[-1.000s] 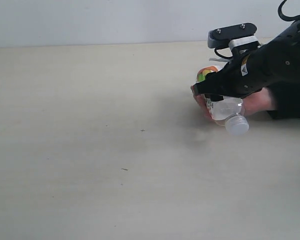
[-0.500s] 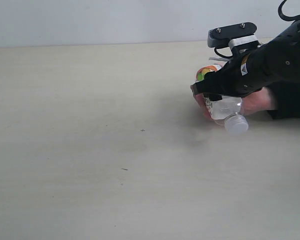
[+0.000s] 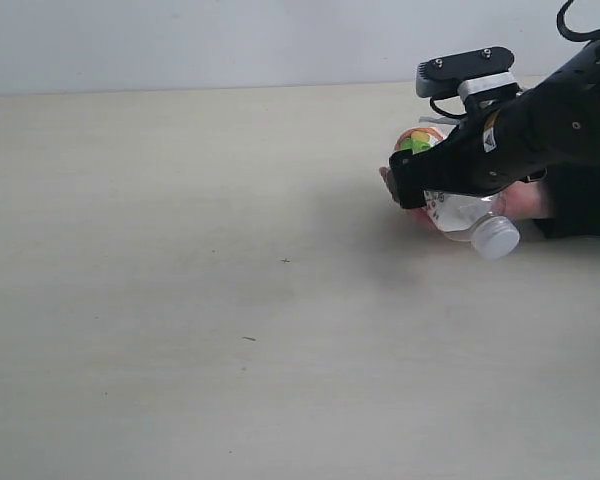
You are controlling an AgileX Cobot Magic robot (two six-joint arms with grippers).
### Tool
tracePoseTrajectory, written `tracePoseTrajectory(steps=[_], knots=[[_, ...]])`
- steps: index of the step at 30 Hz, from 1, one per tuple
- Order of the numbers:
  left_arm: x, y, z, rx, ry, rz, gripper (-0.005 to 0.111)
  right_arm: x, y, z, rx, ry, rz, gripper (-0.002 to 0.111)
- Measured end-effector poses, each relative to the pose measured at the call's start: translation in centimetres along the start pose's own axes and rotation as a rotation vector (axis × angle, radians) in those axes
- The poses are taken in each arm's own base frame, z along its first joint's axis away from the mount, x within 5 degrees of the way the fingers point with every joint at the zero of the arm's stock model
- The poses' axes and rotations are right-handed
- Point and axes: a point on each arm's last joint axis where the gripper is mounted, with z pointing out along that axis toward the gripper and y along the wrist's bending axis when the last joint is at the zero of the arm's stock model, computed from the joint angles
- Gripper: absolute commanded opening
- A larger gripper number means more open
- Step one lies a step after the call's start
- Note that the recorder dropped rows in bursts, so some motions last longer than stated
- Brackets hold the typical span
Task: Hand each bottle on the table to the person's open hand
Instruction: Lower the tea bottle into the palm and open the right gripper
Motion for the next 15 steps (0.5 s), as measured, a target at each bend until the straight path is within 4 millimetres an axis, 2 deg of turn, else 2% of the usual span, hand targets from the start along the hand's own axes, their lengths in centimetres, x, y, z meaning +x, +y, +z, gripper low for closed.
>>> tracePoseTrajectory(steps=[5,15], knots=[[0.0,0.0,0.0,0.000,0.000,0.000,0.010,-0.8,-0.1,-1.7,-0.005,-0.055,0.005,0.105],[0.0,0.0,0.0,0.000,0.000,0.000,0.010,-2.6,-0.6,-8.6,-0.001,-0.213,0.027,0.105]])
